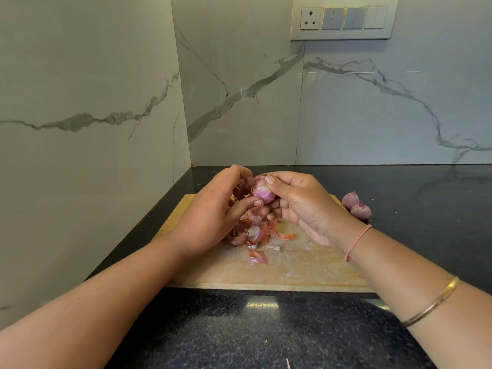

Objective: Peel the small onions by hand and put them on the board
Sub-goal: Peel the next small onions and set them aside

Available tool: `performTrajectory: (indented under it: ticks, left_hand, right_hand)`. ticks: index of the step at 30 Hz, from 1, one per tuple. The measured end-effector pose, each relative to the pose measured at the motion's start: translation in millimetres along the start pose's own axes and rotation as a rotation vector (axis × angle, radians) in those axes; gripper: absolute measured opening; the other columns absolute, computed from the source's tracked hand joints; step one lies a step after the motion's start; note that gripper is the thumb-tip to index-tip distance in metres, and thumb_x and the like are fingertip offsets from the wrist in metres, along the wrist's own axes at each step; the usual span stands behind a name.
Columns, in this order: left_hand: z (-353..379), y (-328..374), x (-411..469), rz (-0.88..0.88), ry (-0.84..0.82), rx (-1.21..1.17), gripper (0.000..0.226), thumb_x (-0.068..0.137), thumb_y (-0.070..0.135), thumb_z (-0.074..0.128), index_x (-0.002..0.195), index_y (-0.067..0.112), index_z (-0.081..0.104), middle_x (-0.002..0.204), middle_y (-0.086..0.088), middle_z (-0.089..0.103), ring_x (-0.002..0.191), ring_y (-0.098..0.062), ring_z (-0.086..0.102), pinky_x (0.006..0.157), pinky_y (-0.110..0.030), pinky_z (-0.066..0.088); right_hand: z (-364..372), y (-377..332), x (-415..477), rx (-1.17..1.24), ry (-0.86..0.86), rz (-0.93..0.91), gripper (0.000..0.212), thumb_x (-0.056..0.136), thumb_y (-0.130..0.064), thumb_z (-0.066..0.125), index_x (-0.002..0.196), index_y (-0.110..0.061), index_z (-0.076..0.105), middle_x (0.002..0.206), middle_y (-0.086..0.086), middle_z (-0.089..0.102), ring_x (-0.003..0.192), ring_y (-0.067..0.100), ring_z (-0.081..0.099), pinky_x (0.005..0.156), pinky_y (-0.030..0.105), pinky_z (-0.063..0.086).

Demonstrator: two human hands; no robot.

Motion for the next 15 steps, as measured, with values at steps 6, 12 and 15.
performTrajectory:
  ticks: [6,12,15]
  left_hand:
    - [-0.2,1.9,1.0,0.004,0.014,0.005,0.016,0.087,0.024,0.061,0.096,0.021,0.049,0.094,0.010,0.052,0.085,-0.008,0.050,0.074,-0.028,0.046]
    - [-1.2,1.5,2.0,0.015,0.001,0.031,0.013,0.086,0.021,0.065,0.090,0.019,0.052,0.085,0.011,0.053,0.084,-0.008,0.048,0.068,-0.024,0.043]
    - [-1.7,0.9,2.1,0.003,0.003,0.032,0.012,0.085,0.021,0.065,0.088,0.016,0.054,0.083,0.010,0.054,0.083,-0.010,0.049,0.066,-0.022,0.043]
  right_hand:
    - [-1.0,1.3,0.7,-0.052,0.018,-0.014,0.018,0.098,-0.013,0.048,0.103,-0.008,0.064,0.058,0.001,0.064,0.057,0.018,0.058,0.053,0.021,0.051]
    - [-1.7,3.5,1.5,-0.139,0.036,-0.023,0.020,0.098,-0.014,0.049,0.107,-0.007,0.065,0.065,0.005,0.064,0.056,0.016,0.059,0.054,0.023,0.051]
    - [-1.4,3.3,1.5,-0.171,0.048,-0.036,0.019,0.098,-0.014,0.049,0.107,-0.010,0.065,0.069,0.009,0.065,0.057,0.015,0.059,0.055,0.023,0.052]
Point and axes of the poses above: each hand's wrist, its own x-axis towards the middle knuckle, its own z-axis out of the palm, y = z × x, the point moved 4 cm from there along x, towards the middle knuckle
